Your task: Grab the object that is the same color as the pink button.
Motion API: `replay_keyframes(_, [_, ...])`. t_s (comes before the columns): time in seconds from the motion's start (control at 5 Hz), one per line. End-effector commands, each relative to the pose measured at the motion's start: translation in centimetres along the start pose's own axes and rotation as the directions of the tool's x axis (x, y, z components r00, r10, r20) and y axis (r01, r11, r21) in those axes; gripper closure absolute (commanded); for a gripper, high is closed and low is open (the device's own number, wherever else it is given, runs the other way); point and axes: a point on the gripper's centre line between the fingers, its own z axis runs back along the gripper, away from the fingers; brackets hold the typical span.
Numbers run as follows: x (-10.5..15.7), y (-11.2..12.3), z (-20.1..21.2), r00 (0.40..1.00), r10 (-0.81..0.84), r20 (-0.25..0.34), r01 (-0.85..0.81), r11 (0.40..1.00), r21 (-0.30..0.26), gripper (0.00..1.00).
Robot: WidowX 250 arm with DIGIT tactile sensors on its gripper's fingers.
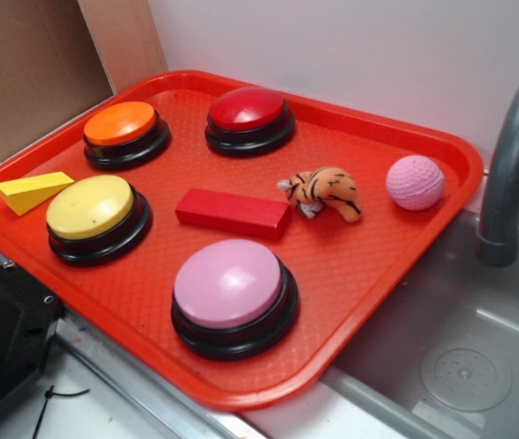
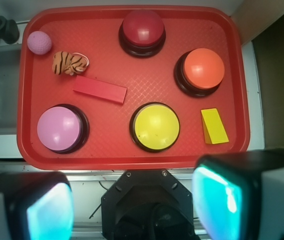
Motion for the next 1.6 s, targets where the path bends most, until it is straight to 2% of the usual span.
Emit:
replay_keyframes(0.0, [0.0, 0.0, 0.0, 1.0, 0.0, 0.0, 0.0, 1.0, 0.0, 0.0])
replay_keyframes(0.4, [1.7, -0.9, -1.7, 0.985, -0.171, 0.015, 0.171, 0.985, 0.008, 0.0])
replay_keyframes(0.6, [4.2, -1.7, -3.2, 0.937, -0.343, 0.067, 0.343, 0.939, 0.009, 0.0])
replay_keyframes(0.8, [7.2, -3.3, -5.3, 0.88, -0.468, 0.076, 0.463, 0.883, 0.072, 0.0])
replay_keyframes(1.0, [9.9, -5.8, -7.8, 0.776, -0.622, 0.105, 0.613, 0.783, 0.109, 0.0])
replay_keyframes(1.2, [11.5, -7.9, -9.8, 0.665, -0.738, 0.111, 0.719, 0.674, 0.171, 0.0])
replay_keyframes(1.4, [13.3, -9.4, -11.9, 0.537, -0.825, 0.175, 0.814, 0.561, 0.15, 0.0])
